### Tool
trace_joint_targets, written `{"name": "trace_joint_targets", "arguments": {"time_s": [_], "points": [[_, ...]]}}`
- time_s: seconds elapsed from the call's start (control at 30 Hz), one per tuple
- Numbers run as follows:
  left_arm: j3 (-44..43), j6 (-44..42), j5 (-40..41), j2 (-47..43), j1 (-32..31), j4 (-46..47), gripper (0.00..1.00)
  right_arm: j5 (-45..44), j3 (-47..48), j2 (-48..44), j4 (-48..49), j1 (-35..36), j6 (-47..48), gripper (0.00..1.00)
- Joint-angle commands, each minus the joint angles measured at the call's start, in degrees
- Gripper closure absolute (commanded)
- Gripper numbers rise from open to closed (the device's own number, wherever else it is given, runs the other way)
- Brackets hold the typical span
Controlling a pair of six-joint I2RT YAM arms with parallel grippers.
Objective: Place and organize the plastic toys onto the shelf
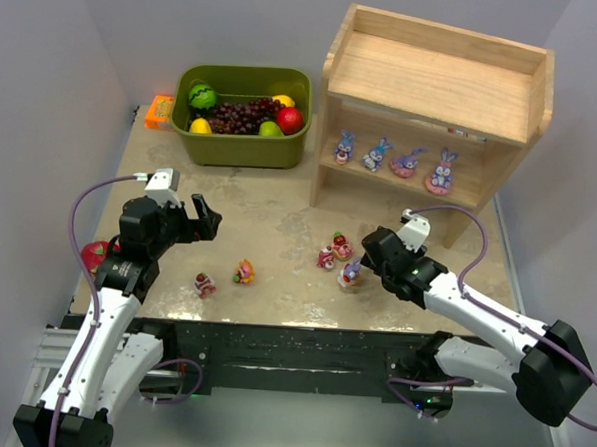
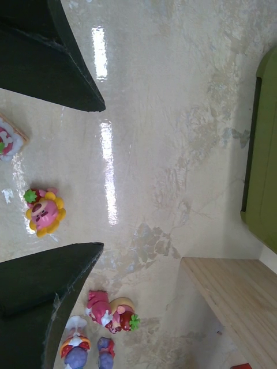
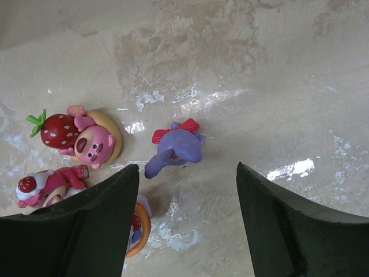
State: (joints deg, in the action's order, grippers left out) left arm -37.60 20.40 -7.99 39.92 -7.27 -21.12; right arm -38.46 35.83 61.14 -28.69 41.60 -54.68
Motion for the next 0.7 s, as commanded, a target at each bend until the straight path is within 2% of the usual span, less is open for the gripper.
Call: {"name": "trace_joint_targets", "arguments": {"time_s": [0.0,0.2,0.43,0.67], "points": [[0.0,-0.5,-0.7,-0.5,-0.3,0.9,0.01,0.3,-1.2,1.0,5.0,-0.5,1.9,0.28],[0.0,-0.5,-0.6,-0.5,-0.3,0.8,0.01,0.8,-2.2,3.6,8.7,-0.9,3.1,0.29],[0.0,-0.6,-0.4,-0.5,-0.3,0.7,0.01,-1.4,-2.9,7.3,12.3,-0.9,4.3,0.42],[0.0,-0.6,-0.4,-0.4,-0.3,0.7,0.0,-2.1,-2.7,9.7,13.7,-1.0,4.0,0.47]]}}
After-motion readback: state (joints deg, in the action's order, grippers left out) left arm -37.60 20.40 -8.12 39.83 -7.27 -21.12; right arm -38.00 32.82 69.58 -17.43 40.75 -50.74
